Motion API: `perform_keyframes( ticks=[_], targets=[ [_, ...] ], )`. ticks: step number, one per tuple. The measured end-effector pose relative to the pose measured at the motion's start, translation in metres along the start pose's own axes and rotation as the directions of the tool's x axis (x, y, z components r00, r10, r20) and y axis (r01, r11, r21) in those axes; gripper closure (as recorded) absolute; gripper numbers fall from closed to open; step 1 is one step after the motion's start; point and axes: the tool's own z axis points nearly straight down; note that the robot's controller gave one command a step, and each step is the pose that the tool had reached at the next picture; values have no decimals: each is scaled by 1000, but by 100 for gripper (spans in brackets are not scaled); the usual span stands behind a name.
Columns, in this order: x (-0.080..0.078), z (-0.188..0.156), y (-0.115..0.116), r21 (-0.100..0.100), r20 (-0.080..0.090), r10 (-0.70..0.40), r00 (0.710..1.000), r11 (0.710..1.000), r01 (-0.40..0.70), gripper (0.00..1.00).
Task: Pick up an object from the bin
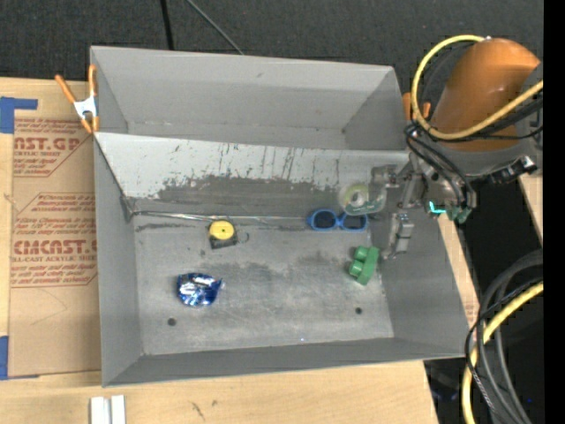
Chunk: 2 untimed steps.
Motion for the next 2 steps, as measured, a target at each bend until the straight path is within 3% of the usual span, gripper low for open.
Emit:
perform_keyframes(
  ticks=[1,2],
  targets=[
    [31,105,-34,-1,-1,-53,999,999,53,0],
    [16,141,-30,2,9,-105,994,995,105,0]
  ],
)
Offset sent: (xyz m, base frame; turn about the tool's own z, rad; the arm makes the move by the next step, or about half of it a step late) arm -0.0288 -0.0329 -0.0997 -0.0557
